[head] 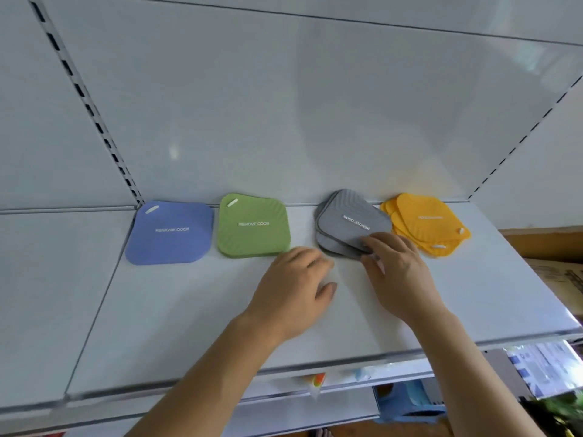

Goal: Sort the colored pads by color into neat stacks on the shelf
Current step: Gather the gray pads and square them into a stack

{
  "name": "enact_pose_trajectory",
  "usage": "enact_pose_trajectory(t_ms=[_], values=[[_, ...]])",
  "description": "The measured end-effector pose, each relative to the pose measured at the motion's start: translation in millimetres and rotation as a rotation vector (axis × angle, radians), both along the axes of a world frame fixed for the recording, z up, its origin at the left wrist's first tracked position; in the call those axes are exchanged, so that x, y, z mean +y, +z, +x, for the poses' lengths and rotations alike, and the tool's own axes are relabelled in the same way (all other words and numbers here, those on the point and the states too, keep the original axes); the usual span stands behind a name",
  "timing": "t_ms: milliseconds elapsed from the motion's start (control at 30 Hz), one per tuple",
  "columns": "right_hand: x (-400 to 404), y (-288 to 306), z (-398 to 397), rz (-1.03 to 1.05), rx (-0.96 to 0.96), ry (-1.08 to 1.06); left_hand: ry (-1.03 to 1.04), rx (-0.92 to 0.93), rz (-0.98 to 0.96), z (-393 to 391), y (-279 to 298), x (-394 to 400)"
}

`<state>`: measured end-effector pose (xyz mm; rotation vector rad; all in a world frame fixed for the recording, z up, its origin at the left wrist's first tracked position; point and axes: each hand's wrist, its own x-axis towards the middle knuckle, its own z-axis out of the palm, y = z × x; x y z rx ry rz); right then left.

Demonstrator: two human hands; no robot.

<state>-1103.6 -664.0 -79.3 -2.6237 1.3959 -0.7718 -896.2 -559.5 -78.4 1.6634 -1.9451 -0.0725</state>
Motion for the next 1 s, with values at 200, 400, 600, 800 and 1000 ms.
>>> enact_pose_trajectory(t_ms=[200, 400, 600, 800, 1000], values=[[-29.7, 11.2, -10.2, 0.015, -0.052, 0.177, 0.220, -0.014, 0.048, -28.8, 0.4, -20.3], [-46.6, 13.3, -12.7, 0.032, -0.157, 0.205, 0.516, 0.117, 0.052, -69.0, 8.1, -22.0], [6.9, 43.3, -9.8, 0.073, -0.464, 0.285, 0.397, 0.916, 0.043, -109.0, 47.0, -17.0], [29.0, 43.5, -2.1, 0.426, -0.652, 0.329, 0.543, 1.029, -0.028, -97.6, 41.4, -8.3], [-26.4, 18.8, -19.3, 0.175, -0.339, 0.177, 0.690, 0.744, 0.098, -34.6, 33.8, 13.0]])
